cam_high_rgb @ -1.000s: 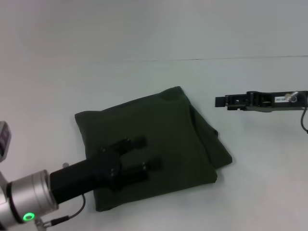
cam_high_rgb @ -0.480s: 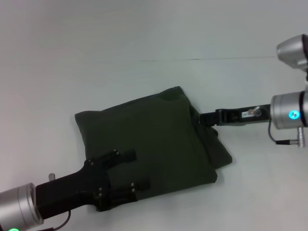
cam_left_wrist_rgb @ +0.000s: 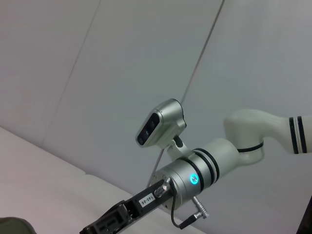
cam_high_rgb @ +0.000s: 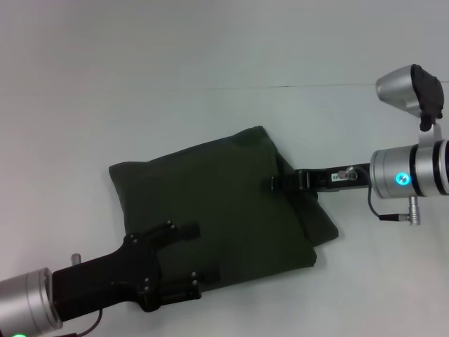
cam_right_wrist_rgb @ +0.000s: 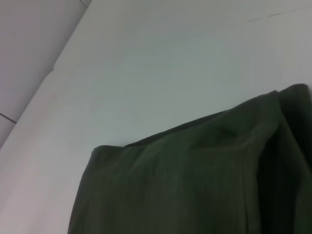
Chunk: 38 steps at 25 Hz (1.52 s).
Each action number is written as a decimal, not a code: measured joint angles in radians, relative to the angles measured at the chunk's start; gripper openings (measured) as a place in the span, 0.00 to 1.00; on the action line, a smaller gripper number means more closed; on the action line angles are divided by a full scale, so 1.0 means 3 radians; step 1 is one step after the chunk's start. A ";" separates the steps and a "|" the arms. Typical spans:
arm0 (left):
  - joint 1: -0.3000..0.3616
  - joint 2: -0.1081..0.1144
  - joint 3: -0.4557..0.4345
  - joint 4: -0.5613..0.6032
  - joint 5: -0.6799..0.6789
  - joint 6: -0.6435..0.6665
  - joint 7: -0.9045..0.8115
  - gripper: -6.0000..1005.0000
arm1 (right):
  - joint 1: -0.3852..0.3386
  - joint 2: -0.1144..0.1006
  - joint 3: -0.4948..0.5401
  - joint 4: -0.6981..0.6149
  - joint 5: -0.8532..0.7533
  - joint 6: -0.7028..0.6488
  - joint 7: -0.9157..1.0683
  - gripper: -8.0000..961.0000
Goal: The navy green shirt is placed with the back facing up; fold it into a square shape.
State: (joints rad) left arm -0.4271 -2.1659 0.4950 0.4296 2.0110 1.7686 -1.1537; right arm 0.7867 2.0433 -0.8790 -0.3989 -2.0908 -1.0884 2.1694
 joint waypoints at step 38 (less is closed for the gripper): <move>-0.0001 0.0005 -0.0006 0.0001 0.0000 -0.0111 -0.0085 0.88 | 0.0098 0.0153 -0.0042 0.0093 0.0230 0.0309 -0.0228 0.03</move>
State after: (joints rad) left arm -0.4274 -2.1644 0.4932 0.4298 2.0110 1.7352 -1.1792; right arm 0.8162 2.0892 -0.8917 -0.3711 -2.0216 -0.9956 2.1009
